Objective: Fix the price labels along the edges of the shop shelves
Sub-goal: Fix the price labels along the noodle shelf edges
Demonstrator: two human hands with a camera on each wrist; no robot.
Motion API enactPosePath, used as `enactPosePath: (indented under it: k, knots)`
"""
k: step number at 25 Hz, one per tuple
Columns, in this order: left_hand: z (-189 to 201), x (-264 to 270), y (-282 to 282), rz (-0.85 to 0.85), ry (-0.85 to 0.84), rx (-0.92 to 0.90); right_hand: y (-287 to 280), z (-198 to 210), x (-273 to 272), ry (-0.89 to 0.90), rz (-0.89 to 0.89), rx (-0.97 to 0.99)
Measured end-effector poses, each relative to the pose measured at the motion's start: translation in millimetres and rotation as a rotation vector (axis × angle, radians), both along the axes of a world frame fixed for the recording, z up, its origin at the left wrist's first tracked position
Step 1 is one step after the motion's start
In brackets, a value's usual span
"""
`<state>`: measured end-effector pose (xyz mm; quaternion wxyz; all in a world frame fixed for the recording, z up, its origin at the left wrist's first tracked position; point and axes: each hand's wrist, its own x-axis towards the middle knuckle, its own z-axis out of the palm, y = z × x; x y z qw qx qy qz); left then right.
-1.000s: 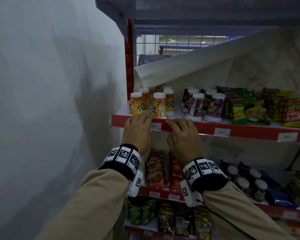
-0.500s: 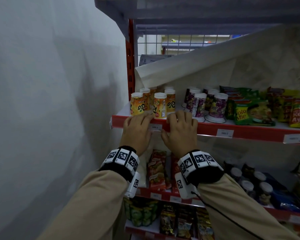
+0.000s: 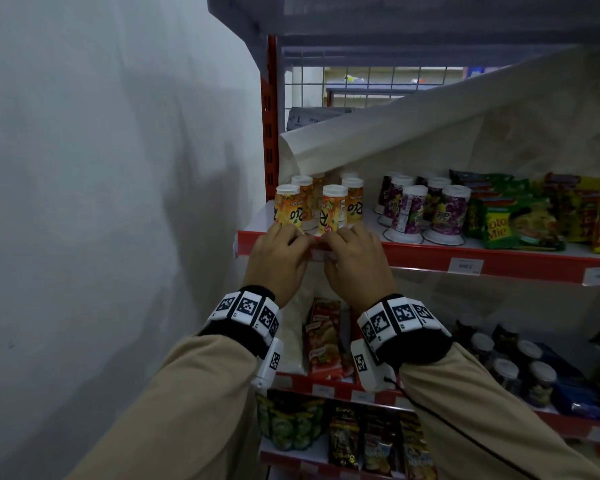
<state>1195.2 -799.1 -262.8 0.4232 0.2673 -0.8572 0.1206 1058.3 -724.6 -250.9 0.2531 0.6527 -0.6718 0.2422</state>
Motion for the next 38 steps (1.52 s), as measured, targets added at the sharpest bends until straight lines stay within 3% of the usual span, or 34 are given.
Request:
enactPosePath:
  k: [4,11,16,18,22,27,32,38]
  knots:
    - [8,6,-4,0.008,-0.063,0.059,-4,7,1,-0.075,-0.045,0.067]
    - [9,5,-7,-0.128,0.1,0.218,-7,14,-5,-0.783,0.23,-0.259]
    - [6,5,-12,-0.154,0.13,0.249,-11,1,10,-1.005,0.376,-0.316]
    - [4,5,-15,-0.125,0.121,0.246,-12,-3,15,-0.973,0.347,-0.319]
    - [6,7,-21,-0.133,0.086,0.217,-8,2,11,-0.685,0.25,-0.292]
    - [6,19,-35,-0.138,0.088,0.148,-13,11,6,-0.694,0.157,-0.325]
    - [1,25,-43,-0.184,0.135,0.124,-21,4,13,-0.487,0.003,-0.156]
    - [-1,21,-48,-0.169,0.089,0.071,-16,5,13,-0.364,-0.027,-0.051]
